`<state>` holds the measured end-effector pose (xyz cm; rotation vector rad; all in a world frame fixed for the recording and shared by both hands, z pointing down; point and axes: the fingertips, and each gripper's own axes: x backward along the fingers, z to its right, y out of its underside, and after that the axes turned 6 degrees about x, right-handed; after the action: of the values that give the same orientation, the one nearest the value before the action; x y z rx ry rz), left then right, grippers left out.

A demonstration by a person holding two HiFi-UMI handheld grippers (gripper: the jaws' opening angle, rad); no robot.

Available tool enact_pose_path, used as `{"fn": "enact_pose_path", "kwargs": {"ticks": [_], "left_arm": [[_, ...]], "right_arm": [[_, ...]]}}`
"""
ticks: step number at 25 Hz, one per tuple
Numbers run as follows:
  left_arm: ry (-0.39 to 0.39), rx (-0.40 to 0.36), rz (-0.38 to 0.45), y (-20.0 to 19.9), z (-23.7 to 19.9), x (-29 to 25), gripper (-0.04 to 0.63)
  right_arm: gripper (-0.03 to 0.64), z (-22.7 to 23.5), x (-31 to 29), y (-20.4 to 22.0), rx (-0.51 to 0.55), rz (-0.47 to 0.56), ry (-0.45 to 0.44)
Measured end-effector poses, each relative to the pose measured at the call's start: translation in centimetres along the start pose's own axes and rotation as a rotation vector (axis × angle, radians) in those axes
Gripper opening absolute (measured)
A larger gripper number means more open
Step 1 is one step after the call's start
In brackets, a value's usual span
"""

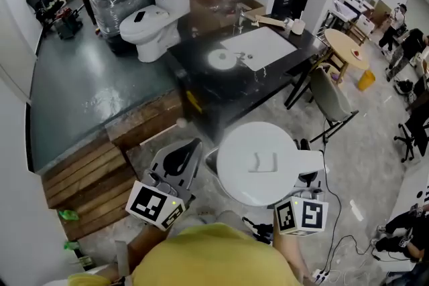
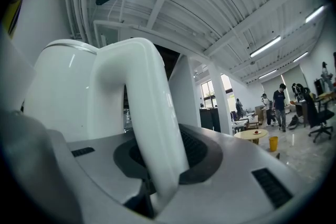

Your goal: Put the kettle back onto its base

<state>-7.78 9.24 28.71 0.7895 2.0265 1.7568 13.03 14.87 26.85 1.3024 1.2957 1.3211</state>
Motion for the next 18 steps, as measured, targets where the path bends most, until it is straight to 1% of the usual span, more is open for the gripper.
{"fn": "enact_pose_path", "kwargs": {"ticks": [7,18], "left_arm": [[0.002,0.022,-0.016,0.5,-3.4,-1.8,0.005],[-0.025,0.024,-0.002,0.9,-9.6,-7.5,0.005]], "right_arm": [[0.091,-1.0,-3.4,0.7,0.011,-0.015,0.000],[0.091,-0.9,-12.3,2.3,-0.001,0.001,-0.030]]}}
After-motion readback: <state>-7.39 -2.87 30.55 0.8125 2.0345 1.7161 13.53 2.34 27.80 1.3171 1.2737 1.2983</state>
